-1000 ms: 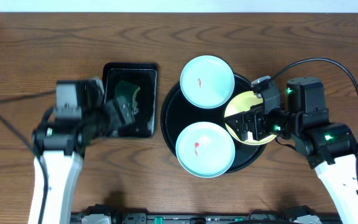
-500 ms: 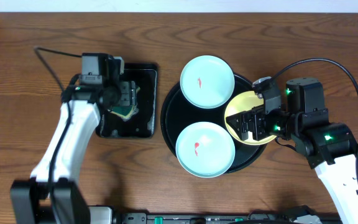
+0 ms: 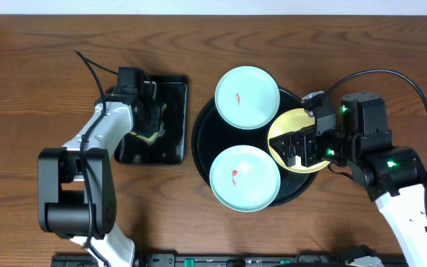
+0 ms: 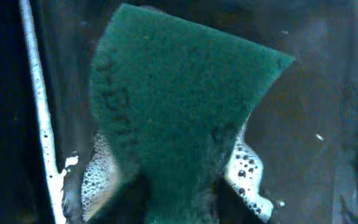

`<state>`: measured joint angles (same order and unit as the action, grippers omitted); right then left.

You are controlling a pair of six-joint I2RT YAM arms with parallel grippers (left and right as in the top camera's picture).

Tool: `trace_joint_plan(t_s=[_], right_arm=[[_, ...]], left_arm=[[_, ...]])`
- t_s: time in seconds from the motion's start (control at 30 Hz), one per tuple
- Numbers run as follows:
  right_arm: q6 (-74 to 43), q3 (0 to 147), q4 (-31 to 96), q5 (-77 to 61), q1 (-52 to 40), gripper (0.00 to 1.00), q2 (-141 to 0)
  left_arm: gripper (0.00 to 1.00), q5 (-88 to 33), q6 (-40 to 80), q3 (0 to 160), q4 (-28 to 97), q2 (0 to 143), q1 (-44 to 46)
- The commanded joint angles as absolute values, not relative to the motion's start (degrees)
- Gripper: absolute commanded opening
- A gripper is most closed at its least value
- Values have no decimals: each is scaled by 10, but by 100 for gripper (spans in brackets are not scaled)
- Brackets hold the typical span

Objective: Clean dirty plates on tray and stack at the side
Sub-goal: 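Reach left gripper to the sponge and right gripper toward the yellow plate, then grasp the green sponge with the left gripper and lift it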

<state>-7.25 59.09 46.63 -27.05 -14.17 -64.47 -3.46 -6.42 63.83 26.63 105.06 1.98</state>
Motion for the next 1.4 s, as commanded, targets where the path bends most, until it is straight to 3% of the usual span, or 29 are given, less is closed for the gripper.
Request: trace_joint_plan(t_s=[0.0, 0.3, 0.37, 0.4, 0.47, 1.03, 1.17, 1.37], right_arm=[[-79, 600, 465, -270, -147, 94, -642], [-79, 600, 465, -270, -147, 94, -642], [-79, 600, 465, -270, -147, 94, -642], [-79, 600, 465, -270, -147, 95, -642], [-79, 600, 465, -270, -147, 94, -642], [-79, 600, 468, -257, -147, 95, -642], [-79, 600, 469, -257, -147, 96, -642], [-79, 600, 467, -257, -147, 96, -642]], left_arm=[[8, -34, -62, 642, 275, 1067, 19], [9, -40, 4, 643, 300, 992, 19], [17, -40, 25, 643, 312, 970, 19], [31, -40, 32, 643, 318, 964, 19], [34, -40, 40, 643, 333, 954, 19], [32, -39, 50, 593, 279, 1040, 19], [23, -158, 51, 594, 278, 1042, 25], [23, -213, 53, 597, 280, 1035, 49]])
